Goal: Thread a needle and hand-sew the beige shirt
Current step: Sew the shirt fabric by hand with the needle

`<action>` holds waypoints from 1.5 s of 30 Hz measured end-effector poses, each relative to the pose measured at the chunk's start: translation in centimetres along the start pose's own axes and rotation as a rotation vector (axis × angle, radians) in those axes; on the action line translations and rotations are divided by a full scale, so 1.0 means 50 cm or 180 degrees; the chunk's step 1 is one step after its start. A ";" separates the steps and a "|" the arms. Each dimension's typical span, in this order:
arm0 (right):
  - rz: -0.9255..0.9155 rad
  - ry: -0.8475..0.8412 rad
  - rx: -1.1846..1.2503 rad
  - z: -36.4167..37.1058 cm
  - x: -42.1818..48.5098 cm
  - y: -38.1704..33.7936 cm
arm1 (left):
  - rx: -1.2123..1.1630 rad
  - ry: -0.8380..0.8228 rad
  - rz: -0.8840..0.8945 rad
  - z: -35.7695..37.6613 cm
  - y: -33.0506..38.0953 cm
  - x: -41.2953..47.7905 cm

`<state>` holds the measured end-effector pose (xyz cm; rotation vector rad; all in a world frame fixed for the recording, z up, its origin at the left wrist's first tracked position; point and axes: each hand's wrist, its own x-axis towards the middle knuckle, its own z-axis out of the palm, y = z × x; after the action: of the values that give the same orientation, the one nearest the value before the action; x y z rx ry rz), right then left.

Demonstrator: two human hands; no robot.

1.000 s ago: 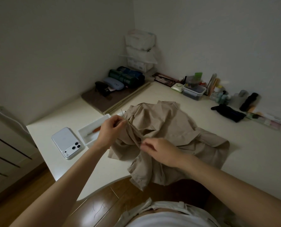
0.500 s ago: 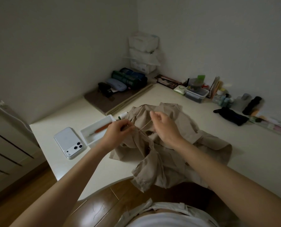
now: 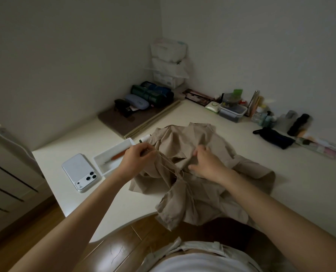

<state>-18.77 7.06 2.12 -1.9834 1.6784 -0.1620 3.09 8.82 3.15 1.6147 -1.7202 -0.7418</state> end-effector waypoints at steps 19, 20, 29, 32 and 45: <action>-0.0772 0.0364 0.2595 0.009 0.031 -0.107 | 0.0147 -0.0573 0.0288 0.008 -0.026 -0.020; -0.0712 0.0423 0.2718 0.000 0.034 -0.107 | 0.0183 -0.0562 0.0283 0.006 -0.033 -0.024; -0.0480 0.0606 0.3126 -0.033 0.041 -0.109 | 0.0138 -0.1288 -0.0217 -0.015 -0.041 -0.029; -0.0387 0.0568 0.3347 -0.033 0.048 -0.111 | -0.0831 -0.1510 -0.0409 -0.014 -0.009 -0.022; 0.1110 0.0386 0.3114 0.025 0.084 0.018 | -0.3361 -0.0425 -0.0602 -0.044 -0.006 0.007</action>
<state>-18.14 3.43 -0.38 -0.9600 1.5357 -0.8069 5.00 8.52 4.30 0.9698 -0.9247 -1.5366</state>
